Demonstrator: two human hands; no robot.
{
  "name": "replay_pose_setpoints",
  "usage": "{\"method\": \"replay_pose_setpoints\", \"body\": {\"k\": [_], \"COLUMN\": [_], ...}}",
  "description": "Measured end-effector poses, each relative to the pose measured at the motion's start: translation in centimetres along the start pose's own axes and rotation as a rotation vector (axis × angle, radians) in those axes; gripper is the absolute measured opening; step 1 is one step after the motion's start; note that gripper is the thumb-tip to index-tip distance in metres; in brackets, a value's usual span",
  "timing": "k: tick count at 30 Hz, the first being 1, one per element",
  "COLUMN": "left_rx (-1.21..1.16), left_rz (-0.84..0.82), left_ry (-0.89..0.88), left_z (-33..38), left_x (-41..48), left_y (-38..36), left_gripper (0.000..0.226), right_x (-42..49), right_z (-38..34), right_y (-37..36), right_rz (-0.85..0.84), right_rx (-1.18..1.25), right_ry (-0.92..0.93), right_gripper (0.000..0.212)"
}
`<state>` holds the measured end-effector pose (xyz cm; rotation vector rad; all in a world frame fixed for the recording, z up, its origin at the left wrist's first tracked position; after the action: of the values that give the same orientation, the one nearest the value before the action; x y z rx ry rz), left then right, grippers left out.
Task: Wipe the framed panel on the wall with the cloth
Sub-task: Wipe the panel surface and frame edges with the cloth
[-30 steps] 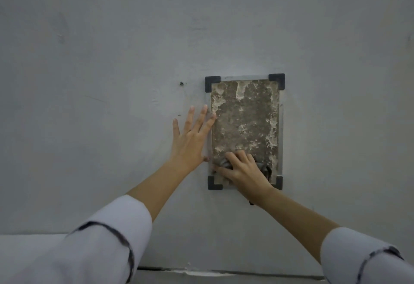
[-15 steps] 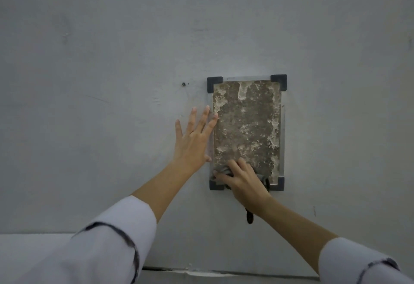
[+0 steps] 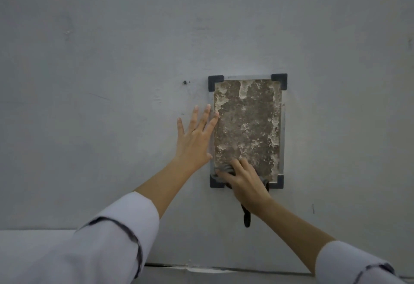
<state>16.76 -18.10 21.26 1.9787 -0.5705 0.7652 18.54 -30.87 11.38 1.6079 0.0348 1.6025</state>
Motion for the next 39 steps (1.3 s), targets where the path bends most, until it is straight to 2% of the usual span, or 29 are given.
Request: {"method": "replay_pose_setpoints", "body": {"k": [2,4,8,13,16,19,22,25,28,30,33,36,39], "left_rx": [-0.007,-0.018,0.001,-0.004,0.010,0.034,0.024,0.005,0.007,0.016,0.006,-0.023,-0.040], "left_rz": [0.003,0.002,-0.012,-0.006,-0.003,0.002,-0.005,-0.006,-0.003,-0.010,-0.023,-0.025,-0.034], "left_ry": [0.003,0.009,0.021,0.037,0.057,0.058,0.065,0.074,0.070,0.072,0.077,0.081,0.079], "left_z": [0.1,0.2,0.6,0.7,1.1,1.2,1.3,1.5,1.5,1.4,1.6,1.7,1.7], "left_x": [0.0,0.0,-0.2,-0.3,-0.4,-0.4,-0.5,-0.5,-0.6,-0.6,-0.6,-0.6,-0.6], "left_y": [0.0,-0.1,0.0,0.1,-0.1,-0.1,-0.2,-0.3,-0.2,-0.2,-0.1,-0.1,-0.2], "left_gripper": [0.123,0.123,0.125,0.128,0.131,0.132,0.133,0.133,0.132,0.132,0.132,0.131,0.130], "right_x": [1.1,1.0,-1.5,0.8,0.7,-1.1,-0.8,0.2,-0.6,-1.3,-0.3,0.7,-0.6], "right_z": [0.7,1.1,-0.5,-0.2,-0.5,-0.9,-0.7,-0.9,-1.4,-1.4,-1.1,-0.5,-0.7], "right_y": [1.5,1.9,-1.0,1.3,0.7,-0.3,0.6,0.9,-0.3,-0.6,0.6,1.2,0.1], "right_rz": [0.068,0.135,0.004,0.007,0.025,-0.043,-0.104,-0.055,-0.027,-0.055,-0.111,-0.078,-0.025], "right_rx": [-0.010,-0.004,-0.020,-0.071,-0.066,-0.082,-0.096,-0.094,-0.057,-0.038,-0.085,-0.125,-0.079], "right_ry": [-0.070,-0.153,-0.070,-0.079,-0.123,-0.045,0.029,-0.028,-0.074,-0.036,0.031,-0.006,-0.024], "right_gripper": [0.034,0.036,0.061,0.038,0.047,0.053,0.047,0.035,0.044,0.049,0.035,0.026,0.043]}}
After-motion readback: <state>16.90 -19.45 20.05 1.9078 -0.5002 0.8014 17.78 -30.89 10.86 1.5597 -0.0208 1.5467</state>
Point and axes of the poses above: each hand's wrist, its own x-axis towards the middle knuckle, its own y-axis out of the back of the hand, z = x × y, the point moved 6 cm from there along x, towards the middle knuckle, and after that the axes turned 12 degrees about x, right-handed, at the moved point
